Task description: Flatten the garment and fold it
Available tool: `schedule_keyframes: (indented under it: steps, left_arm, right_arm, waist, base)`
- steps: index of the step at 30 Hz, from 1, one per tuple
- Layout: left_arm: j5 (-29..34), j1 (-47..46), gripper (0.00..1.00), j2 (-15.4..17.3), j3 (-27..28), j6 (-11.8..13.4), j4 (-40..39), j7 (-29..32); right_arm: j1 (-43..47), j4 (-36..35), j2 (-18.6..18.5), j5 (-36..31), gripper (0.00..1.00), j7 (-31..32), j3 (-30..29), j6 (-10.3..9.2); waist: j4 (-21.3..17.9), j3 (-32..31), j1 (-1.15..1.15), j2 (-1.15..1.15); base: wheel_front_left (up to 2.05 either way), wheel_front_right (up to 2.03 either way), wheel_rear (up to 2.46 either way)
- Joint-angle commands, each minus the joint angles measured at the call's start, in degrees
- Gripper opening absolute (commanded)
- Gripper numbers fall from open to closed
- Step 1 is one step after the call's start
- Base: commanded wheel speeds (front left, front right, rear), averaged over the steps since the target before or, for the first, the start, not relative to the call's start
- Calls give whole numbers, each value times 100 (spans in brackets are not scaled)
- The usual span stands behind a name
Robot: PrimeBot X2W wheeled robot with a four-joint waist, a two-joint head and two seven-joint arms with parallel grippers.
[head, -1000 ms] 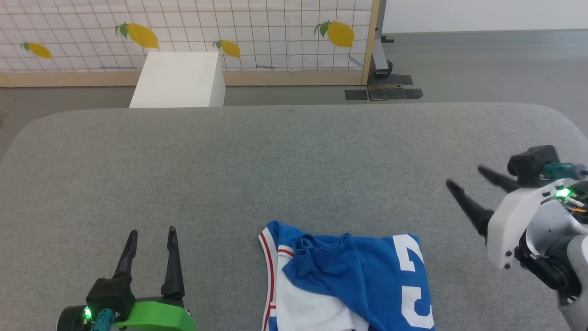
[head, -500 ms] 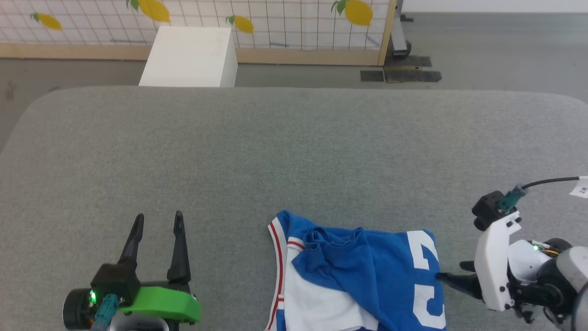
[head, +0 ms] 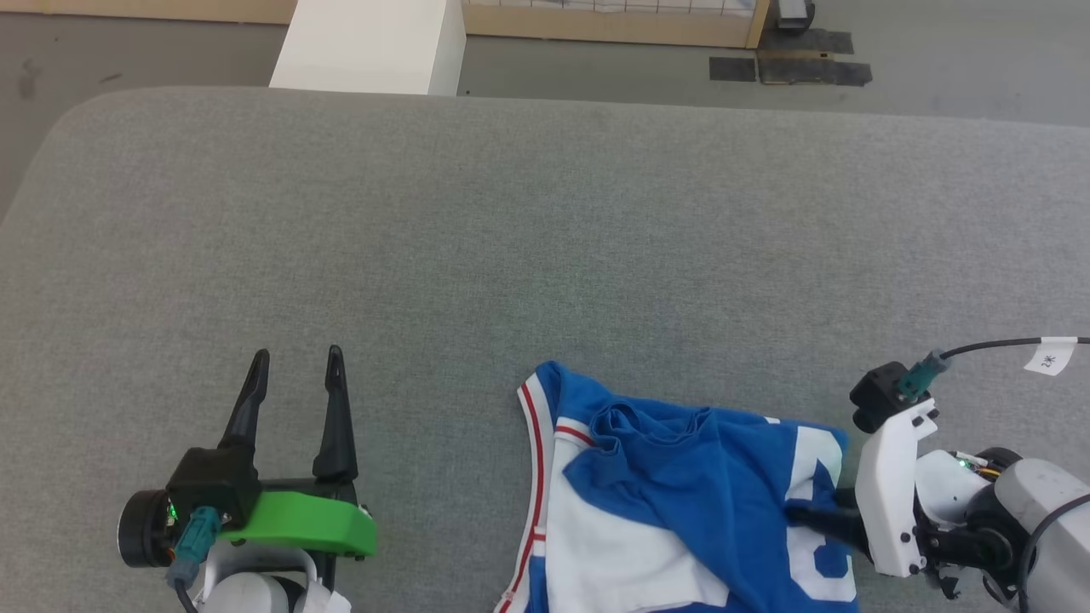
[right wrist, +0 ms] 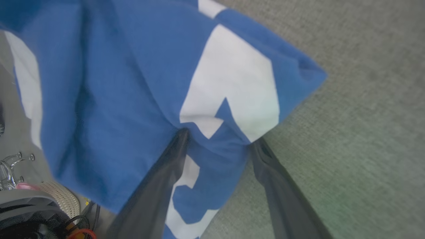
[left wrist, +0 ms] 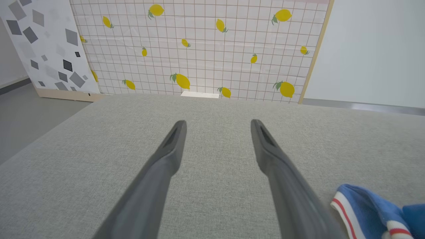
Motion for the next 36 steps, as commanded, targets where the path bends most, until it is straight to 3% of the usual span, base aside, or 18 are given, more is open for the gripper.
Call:
schedule_keyframes:
  steps: [1,11,17,23,30,36]
  left_arm:
    - [-24,-58,100,-17,25,-13,16,-22]
    - [-22,197,100,-17,147,27,77,-22]
    - [-60,395,100,-17,296,85,-10,-22]
    - [-54,405,100,-17,452,165,-231,-22]
    - [149,69,100,-6,657,87,-493,-22]
    - [341,-249,100,114,726,-39,-639,-22]
  right_arm:
    - [67,181,175,5,0,-115,242,-15]
    - [-398,-369,-268,60,0,-858,573,-15]
    - [-903,-988,-674,-182,0,-1017,716,-15]
    - [-1503,-1270,-1302,-585,0,-974,748,-15]
    - [-2014,-858,-1863,-1041,0,-1087,516,-15]
    - [-2239,87,-1870,-1340,0,-1544,143,-15]
  waist:
    - [26,28,0,0]
    - [-319,-408,0,0]
    - [-959,-452,0,0]
    - [-1726,-61,0,0]
    - [-2452,734,0,0]
    - [-2696,1346,0,0]
  base:
    - [0,0,0]
    - [0,0,0]
    - [0,0,0]
    - [0,0,0]
    - [0,0,0]
    - [0,0,0]
